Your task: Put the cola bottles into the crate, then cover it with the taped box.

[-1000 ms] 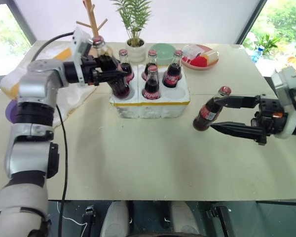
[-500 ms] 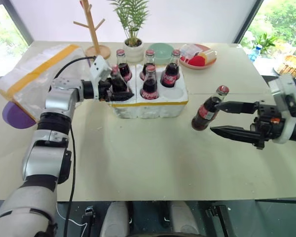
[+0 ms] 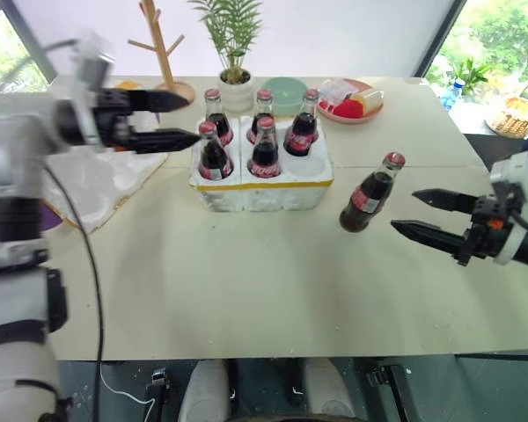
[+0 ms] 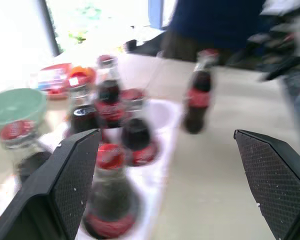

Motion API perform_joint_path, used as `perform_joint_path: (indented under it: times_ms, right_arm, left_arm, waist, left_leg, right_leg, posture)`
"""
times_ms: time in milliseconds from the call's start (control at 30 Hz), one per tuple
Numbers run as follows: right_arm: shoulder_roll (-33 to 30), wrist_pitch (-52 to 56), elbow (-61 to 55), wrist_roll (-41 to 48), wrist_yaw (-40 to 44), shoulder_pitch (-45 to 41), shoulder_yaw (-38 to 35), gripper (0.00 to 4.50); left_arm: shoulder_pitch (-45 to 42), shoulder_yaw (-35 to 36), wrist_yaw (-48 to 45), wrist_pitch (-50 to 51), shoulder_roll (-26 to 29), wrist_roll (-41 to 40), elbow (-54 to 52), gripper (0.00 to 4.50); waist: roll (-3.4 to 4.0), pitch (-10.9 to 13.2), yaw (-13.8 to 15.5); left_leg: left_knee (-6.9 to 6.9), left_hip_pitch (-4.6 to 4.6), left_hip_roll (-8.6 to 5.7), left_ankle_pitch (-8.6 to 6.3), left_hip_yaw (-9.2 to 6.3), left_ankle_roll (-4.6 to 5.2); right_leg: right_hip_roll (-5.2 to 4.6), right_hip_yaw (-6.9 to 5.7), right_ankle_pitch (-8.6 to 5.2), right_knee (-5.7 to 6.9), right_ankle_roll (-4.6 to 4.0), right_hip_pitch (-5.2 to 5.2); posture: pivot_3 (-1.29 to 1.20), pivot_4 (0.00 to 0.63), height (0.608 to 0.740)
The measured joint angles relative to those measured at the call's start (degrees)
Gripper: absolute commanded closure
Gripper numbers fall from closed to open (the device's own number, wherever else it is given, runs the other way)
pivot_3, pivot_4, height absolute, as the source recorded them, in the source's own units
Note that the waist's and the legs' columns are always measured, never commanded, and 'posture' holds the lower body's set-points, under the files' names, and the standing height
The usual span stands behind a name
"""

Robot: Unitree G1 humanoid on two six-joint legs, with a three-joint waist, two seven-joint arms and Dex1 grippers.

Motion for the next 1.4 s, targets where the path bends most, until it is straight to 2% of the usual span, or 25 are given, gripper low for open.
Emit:
perform_joint_path:
  times_ms: [133, 233, 533, 900, 933, 1033, 1233, 1400]
  right_arm:
    - [5.9, -0.4, 0.9, -1.7, -6.5, -2.9, 2.2, 0.0]
    - [9.0, -1.0, 2.6, -3.4, -8.9, -4.5, 5.2, 0.0]
    - [14.6, -4.5, 12.6, -10.6, -13.2, -11.6, 12.2, 0.0]
    - [19.7, -10.5, 21.2, -16.3, -9.6, -17.1, 19.4, 0.0]
    - [19.9, -10.9, 21.9, -16.8, -9.4, -17.4, 19.6, 0.53]
    - [19.8, -11.5, 22.9, -17.3, -8.7, -18.0, 19.5, 1.67]
    - [15.7, -5.3, 19.0, -12.0, -5.9, -20.5, 17.2, 1.67]
    - [13.9, -1.3, 16.2, -6.3, -4.8, -35.7, 16.0, 1.67]
  left_arm:
    - [10.7, 0.9, -0.5, 3.1, 3.4, -3.3, -9.6, 0.04]
    - [15.0, 0.9, 1.5, 3.7, 3.2, -4.3, -14.1, 0.04]
    - [16.0, -0.1, 6.9, 2.8, 0.8, -6.0, -19.5, 0.04]
    - [16.0, -0.2, 9.2, 1.9, 0.7, -6.5, -19.0, 0.04]
    - [16.0, -0.2, 9.4, 1.4, 0.5, -6.5, -18.8, 0.0]
    - [15.9, -0.3, 10.0, 1.1, 0.3, -6.5, -18.3, 0.0]
    - [16.1, -0.2, 11.2, 0.4, 0.3, -6.5, -18.0, 0.0]
    - [16.7, 0.3, 12.7, -0.3, 0.2, -6.4, -17.1, 0.0]
  waist:
    - [-0.01, 0.0, 0.0]
    - [-0.02, 0.0, 0.4]
    - [-0.01, 0.0, 0.2]
    - [0.0, 0.0, 0.2]
    - [0.0, 0.0, 0.2]
    - [0.01, 0.0, 0.1]
    - [0.25, 0.2, 0.1]
    - [0.34, 0.2, -1.1]
  left_leg:
    - [0.02, 0.04, -0.01, 0.05, -0.03, -0.08]
    - [0.02, 0.01, -0.03, 0.05, -0.04, -0.08]
    - [-0.01, -0.01, -0.04, 0.04, -0.04, -0.07]
    - [-0.02, -0.01, -0.02, 0.04, -0.02, -0.07]
    - [-0.02, -0.01, -0.02, 0.04, -0.01, -0.07]
    - [-0.02, -0.01, -0.02, 0.04, -0.02, -0.07]
    - [-0.05, -0.12, -0.02, 0.05, 0.05, -0.08]
    - [-0.1, -0.11, 0.02, 0.05, 0.12, -0.09]
  right_leg:
    - [-0.02, 0.01, -0.06, -0.02, -0.13, 0.08]
    - [-0.02, 0.01, -0.05, -0.01, -0.12, 0.07]
    - [0.1, 0.01, -0.01, -0.05, -0.04, 0.03]
    - [0.11, 0.02, -0.01, -0.05, -0.03, 0.03]
    - [0.11, 0.02, -0.01, -0.05, -0.03, 0.03]
    - [0.11, 0.02, -0.01, -0.05, -0.03, 0.02]
    - [0.1, 0.08, 0.0, 0.0, -0.02, -0.18]
    - [0.19, 0.16, 0.0, 0.08, -0.04, -0.31]
  posture:
    - [0.0, 0.15, 0.74]
    - [0.0, 0.15, 0.74]
    - [0.0, 0.15, 0.74]
    - [0.0, 0.15, 0.74]
    - [0.0, 0.15, 0.74]
    - [0.0, 0.15, 0.74]
    - [0.0, 0.15, 0.74]
    - [0.0, 0.15, 0.74]
